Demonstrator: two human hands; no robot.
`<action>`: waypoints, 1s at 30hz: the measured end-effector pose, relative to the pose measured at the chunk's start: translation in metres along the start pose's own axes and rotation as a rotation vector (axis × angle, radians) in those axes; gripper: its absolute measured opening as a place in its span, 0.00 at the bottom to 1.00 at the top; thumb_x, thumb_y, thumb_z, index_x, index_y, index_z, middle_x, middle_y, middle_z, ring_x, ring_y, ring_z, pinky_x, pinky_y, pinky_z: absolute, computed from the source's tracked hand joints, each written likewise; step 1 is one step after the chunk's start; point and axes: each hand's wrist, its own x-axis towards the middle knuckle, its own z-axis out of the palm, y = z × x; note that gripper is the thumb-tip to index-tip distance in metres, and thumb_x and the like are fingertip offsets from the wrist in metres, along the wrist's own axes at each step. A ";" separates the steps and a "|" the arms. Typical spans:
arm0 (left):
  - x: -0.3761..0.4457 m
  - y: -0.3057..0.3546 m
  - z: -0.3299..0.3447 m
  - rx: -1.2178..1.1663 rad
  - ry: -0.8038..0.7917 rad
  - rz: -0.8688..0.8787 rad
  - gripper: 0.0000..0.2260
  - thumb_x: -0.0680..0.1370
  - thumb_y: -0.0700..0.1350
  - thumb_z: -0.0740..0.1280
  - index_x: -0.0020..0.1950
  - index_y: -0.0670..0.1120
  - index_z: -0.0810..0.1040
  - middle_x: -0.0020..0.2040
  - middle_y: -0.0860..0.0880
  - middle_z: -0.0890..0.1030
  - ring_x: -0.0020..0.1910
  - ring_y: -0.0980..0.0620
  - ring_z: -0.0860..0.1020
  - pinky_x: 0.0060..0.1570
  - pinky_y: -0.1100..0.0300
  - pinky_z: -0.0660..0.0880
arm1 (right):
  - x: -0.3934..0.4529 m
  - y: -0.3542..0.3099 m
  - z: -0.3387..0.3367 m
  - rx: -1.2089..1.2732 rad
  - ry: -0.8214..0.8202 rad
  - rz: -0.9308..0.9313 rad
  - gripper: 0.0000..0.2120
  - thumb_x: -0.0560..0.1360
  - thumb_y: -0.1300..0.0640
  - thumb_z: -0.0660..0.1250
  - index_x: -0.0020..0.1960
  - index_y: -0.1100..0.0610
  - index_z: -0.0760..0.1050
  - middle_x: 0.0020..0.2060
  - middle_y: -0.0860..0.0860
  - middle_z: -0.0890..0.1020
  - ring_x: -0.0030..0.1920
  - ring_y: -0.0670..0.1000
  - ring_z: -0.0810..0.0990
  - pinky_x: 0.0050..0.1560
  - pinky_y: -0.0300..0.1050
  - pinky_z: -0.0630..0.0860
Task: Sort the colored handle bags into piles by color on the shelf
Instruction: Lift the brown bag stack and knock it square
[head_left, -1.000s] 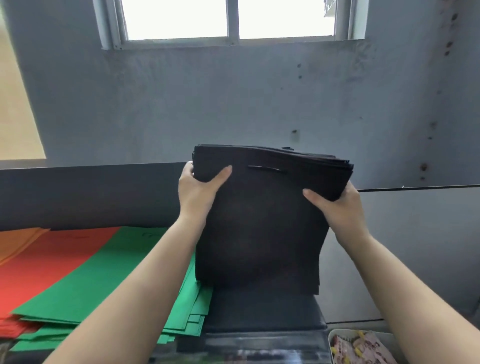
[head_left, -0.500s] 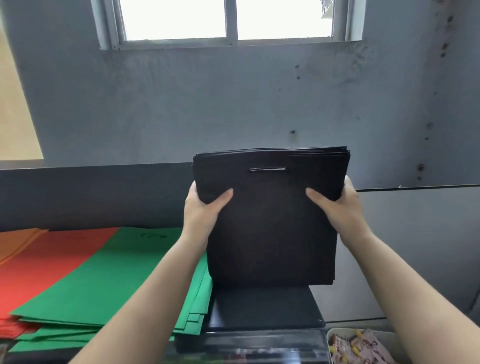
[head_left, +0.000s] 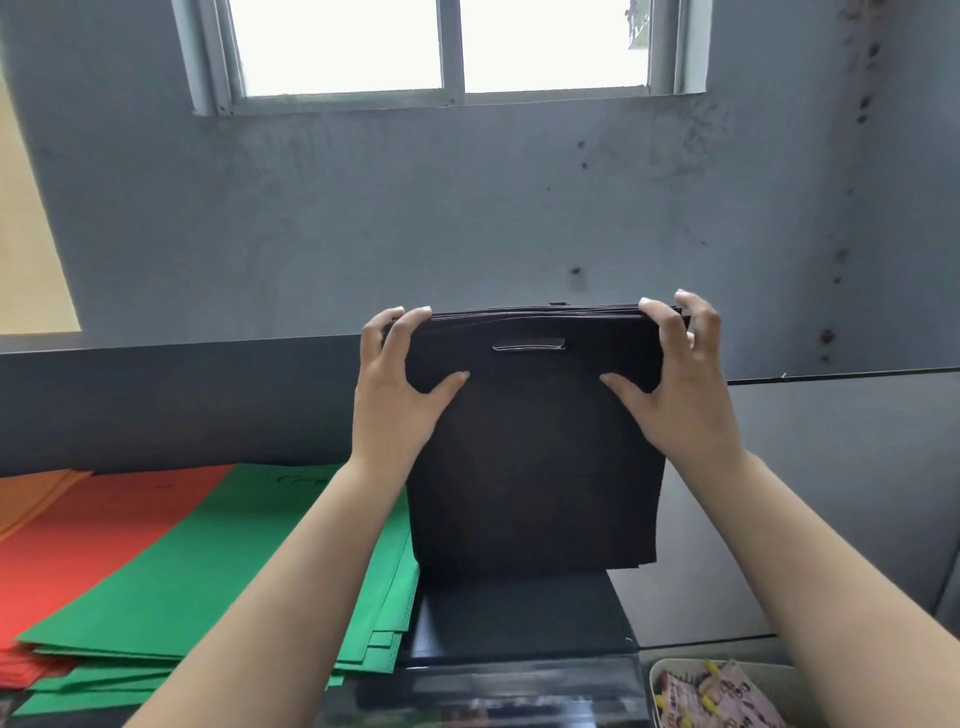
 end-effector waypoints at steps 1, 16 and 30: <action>0.002 0.000 -0.001 0.008 -0.003 -0.004 0.28 0.66 0.42 0.78 0.64 0.47 0.75 0.64 0.46 0.70 0.57 0.71 0.63 0.54 0.85 0.55 | 0.000 0.000 0.001 0.009 -0.002 0.017 0.34 0.66 0.59 0.78 0.68 0.62 0.68 0.68 0.63 0.63 0.62 0.64 0.71 0.55 0.56 0.74; 0.017 -0.004 -0.005 0.005 -0.021 -0.077 0.29 0.60 0.43 0.82 0.58 0.40 0.77 0.58 0.44 0.75 0.59 0.50 0.73 0.58 0.80 0.59 | 0.008 -0.004 -0.001 0.034 -0.033 0.086 0.37 0.63 0.57 0.80 0.66 0.64 0.68 0.64 0.59 0.66 0.58 0.59 0.73 0.56 0.53 0.73; -0.014 -0.004 0.002 -0.674 -0.068 -0.742 0.12 0.68 0.42 0.77 0.49 0.48 0.81 0.46 0.50 0.85 0.48 0.50 0.83 0.48 0.55 0.79 | -0.030 0.008 0.015 0.700 -0.150 0.512 0.14 0.67 0.62 0.76 0.46 0.47 0.78 0.44 0.42 0.83 0.48 0.48 0.83 0.52 0.47 0.79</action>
